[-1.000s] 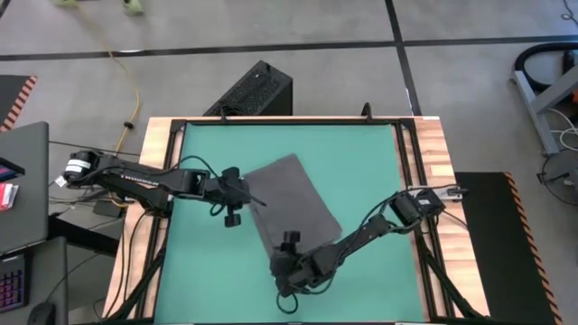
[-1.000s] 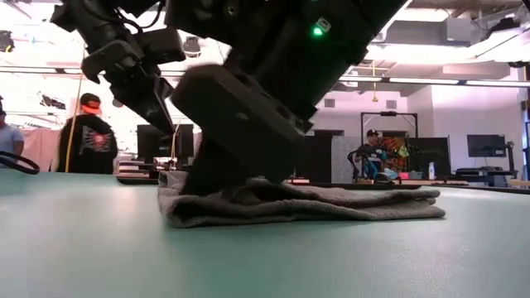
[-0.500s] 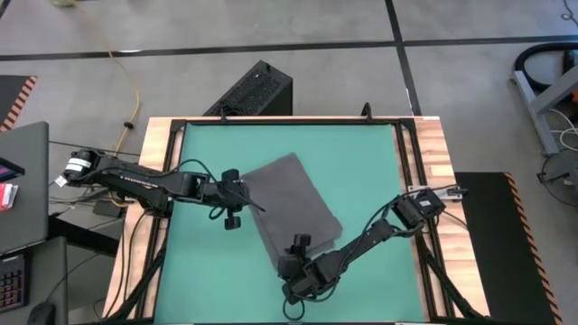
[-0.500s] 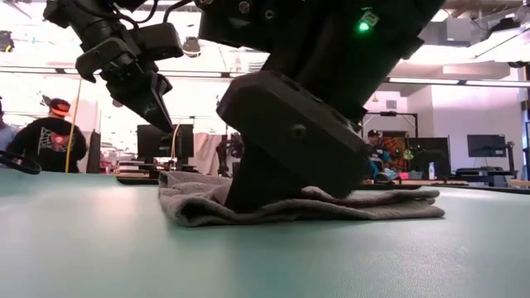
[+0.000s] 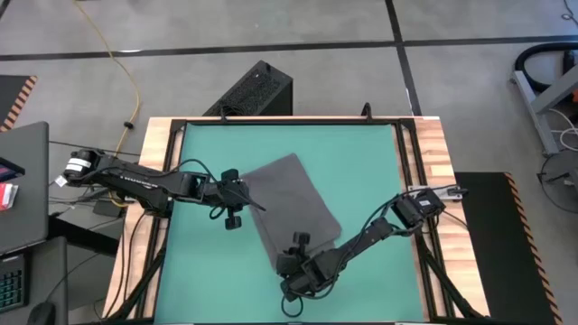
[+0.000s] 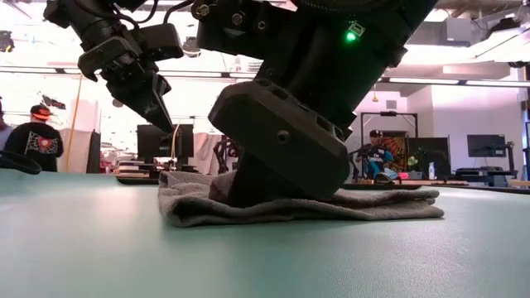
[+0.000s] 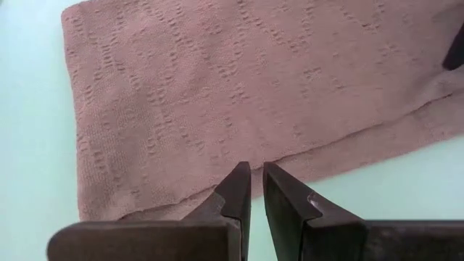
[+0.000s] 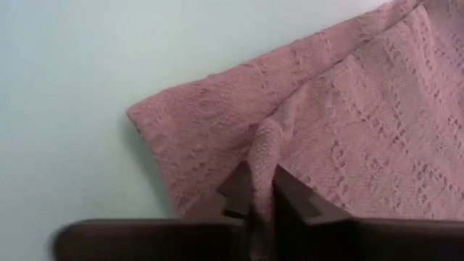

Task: Roll towel
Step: Roll the gray towel

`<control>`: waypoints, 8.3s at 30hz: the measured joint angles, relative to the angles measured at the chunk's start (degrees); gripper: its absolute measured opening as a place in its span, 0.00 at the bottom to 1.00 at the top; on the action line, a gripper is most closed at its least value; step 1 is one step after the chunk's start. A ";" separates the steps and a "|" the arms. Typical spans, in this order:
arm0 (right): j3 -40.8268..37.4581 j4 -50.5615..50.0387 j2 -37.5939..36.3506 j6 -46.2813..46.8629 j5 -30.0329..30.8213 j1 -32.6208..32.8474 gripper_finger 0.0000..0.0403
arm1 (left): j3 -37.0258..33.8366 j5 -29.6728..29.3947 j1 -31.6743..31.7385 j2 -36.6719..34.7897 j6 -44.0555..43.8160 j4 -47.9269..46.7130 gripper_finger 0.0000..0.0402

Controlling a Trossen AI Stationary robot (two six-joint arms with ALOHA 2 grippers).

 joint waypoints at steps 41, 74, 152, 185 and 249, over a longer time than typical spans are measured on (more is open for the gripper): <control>14.16 -3.44 0.20 -15.04 -7.48 -2.17 0.06 | 5.84 -37.77 -50.16 28.20 -38.42 26.46 0.00; 17.07 5.73 0.00 -15.36 -15.65 -0.99 0.06 | 20.72 -28.73 -45.22 44.41 -43.06 13.28 0.00; 17.05 -29.71 -5.14 -51.56 -45.30 -42.25 0.61 | -1.66 -9.70 0.65 -5.40 -2.09 3.36 0.34; 16.99 -25.93 4.09 -49.80 -49.52 -42.14 0.61 | -11.28 12.16 18.15 5.47 3.92 16.28 0.35; 16.91 -39.13 -19.52 -36.04 -14.49 -23.33 0.04 | 28.87 -7.52 4.27 9.18 8.16 -19.66 0.00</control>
